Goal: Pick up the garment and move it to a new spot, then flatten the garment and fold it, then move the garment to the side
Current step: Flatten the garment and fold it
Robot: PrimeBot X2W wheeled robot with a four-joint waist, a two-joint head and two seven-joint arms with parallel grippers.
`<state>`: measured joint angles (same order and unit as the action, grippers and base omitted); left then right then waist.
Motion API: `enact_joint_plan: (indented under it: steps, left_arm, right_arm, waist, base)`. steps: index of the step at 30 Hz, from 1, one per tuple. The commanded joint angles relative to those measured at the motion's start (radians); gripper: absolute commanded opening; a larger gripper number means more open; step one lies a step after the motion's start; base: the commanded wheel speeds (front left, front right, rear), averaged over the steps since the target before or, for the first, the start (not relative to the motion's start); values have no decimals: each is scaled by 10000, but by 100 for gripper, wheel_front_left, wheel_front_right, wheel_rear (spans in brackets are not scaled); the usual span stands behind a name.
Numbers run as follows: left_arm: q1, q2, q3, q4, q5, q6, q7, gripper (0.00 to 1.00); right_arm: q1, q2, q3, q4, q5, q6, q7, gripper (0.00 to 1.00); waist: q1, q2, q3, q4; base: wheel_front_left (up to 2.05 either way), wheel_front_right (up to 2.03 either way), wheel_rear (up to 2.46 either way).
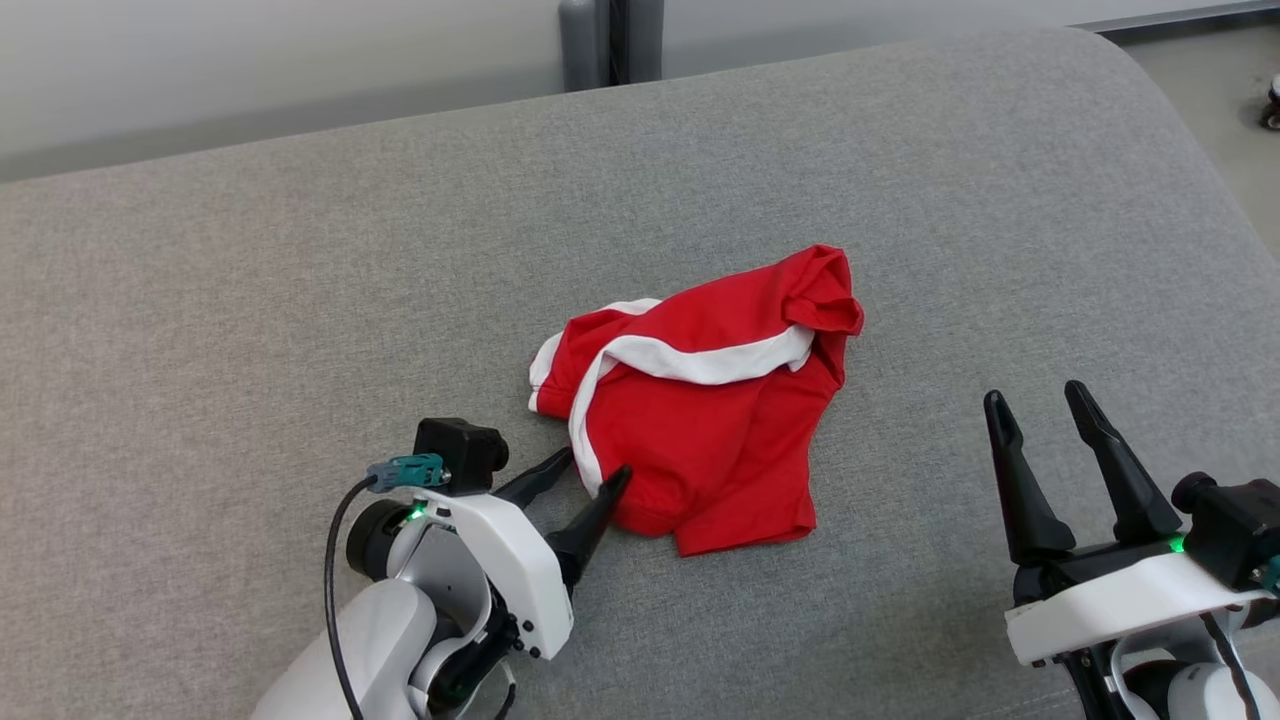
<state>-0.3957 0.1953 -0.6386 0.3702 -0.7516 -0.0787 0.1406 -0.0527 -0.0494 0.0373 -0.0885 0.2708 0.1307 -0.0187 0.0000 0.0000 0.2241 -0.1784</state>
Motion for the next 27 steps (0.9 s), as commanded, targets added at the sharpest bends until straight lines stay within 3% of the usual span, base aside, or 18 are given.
enact_joint_plan:
  steps: [1,4,8,16,21,27]
  left_arm:
    - [-200,68,31,208,24,-18,-69,0]
    - [-396,105,34,452,222,-27,-368,0]
    - [-575,471,214,331,856,511,-1140,0]
    - [-946,2219,511,-1736,2846,2046,-1894,0]
    - [-534,3190,-46,-2939,4268,2585,-1695,0]
    - [723,2782,-1075,-2643,4389,2690,-1482,0]
  right_arm:
    - [-122,-27,-31,33,18,0,-85,100]
    - [-112,-27,-119,95,72,0,-131,100]
    - [-95,-27,-275,168,103,0,-195,100]
    - [29,-28,-534,275,128,0,-174,100]
    - [-2,-31,-554,313,142,0,-133,100]
    - [-27,-29,-618,341,189,0,-123,100]
  waist:
    - [0,0,52,-69]
    - [0,0,67,-52]
    - [0,0,23,126]
    - [0,0,-268,793]
    - [0,0,-374,1011]
    - [0,0,-381,1114]
  base:
    - [0,0,0]
    - [0,0,0]
    - [0,0,0]
    - [0,0,0]
    - [0,0,0]
    - [0,0,0]
